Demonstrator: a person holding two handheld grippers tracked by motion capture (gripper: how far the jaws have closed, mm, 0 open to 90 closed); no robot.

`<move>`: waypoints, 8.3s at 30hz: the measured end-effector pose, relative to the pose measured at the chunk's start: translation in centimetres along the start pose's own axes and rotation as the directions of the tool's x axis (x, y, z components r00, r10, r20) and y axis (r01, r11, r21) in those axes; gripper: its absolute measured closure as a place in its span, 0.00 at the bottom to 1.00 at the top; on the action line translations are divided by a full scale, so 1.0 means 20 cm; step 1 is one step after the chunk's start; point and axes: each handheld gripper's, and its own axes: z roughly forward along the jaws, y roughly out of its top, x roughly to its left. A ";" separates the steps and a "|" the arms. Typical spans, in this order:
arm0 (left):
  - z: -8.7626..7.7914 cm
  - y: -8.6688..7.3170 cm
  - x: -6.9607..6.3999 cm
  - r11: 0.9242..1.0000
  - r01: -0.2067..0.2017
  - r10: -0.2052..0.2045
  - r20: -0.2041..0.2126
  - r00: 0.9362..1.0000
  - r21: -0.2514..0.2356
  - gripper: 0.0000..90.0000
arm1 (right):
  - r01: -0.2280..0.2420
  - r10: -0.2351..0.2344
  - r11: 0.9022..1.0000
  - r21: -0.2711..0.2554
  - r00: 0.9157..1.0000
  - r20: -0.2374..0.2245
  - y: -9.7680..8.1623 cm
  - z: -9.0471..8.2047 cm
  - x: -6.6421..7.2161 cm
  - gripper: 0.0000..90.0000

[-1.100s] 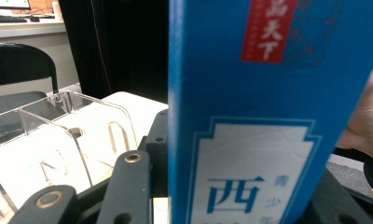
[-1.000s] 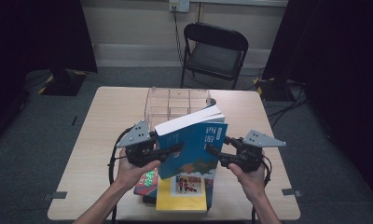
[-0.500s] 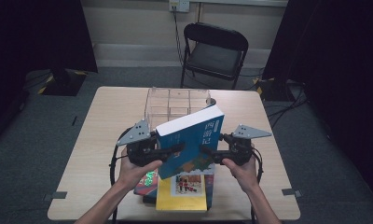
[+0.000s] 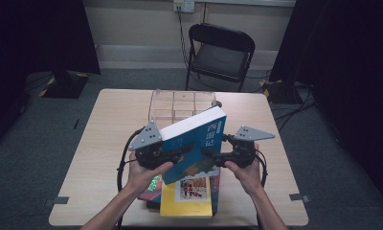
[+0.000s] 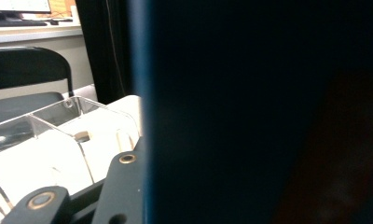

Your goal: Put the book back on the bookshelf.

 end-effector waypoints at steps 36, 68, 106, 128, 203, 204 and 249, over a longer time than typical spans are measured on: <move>0.02 -0.03 0.02 0.999 0.020 -0.017 -0.074 0.997 0.039 0.67 | 0.006 -0.006 1.000 0.007 1.000 0.017 0.00 -0.01 -0.03 0.38; -0.22 -0.08 0.16 0.986 0.164 -0.162 -0.168 0.972 -0.003 0.68 | -0.197 0.122 0.948 0.250 0.951 0.285 -0.53 -0.27 -0.25 0.31; -0.44 -0.03 0.41 0.975 0.209 -0.220 -0.380 0.898 -0.069 0.69 | -0.182 0.006 0.913 0.366 0.902 0.432 -0.74 -0.17 -0.34 0.13; -0.16 0.00 0.54 0.980 0.187 -0.193 -0.522 0.831 -0.063 0.69 | -0.182 0.006 0.913 0.365 0.901 0.433 -0.74 -0.17 -0.34 0.13; -0.14 -0.21 0.53 0.981 0.188 -0.143 -0.489 0.860 0.044 0.62 | -0.183 0.007 0.913 0.364 0.900 0.436 -0.74 -0.16 -0.34 0.13; -0.14 -0.21 0.53 0.981 0.187 -0.139 -0.488 0.862 0.051 0.62 | -0.183 0.006 0.913 0.364 0.900 0.436 -0.74 -0.16 -0.34 0.13; -0.05 0.32 0.69 0.726 0.368 -0.110 -0.430 0.896 0.582 0.61 | -0.183 0.007 0.913 0.364 0.900 0.436 -0.74 -0.16 -0.34 0.13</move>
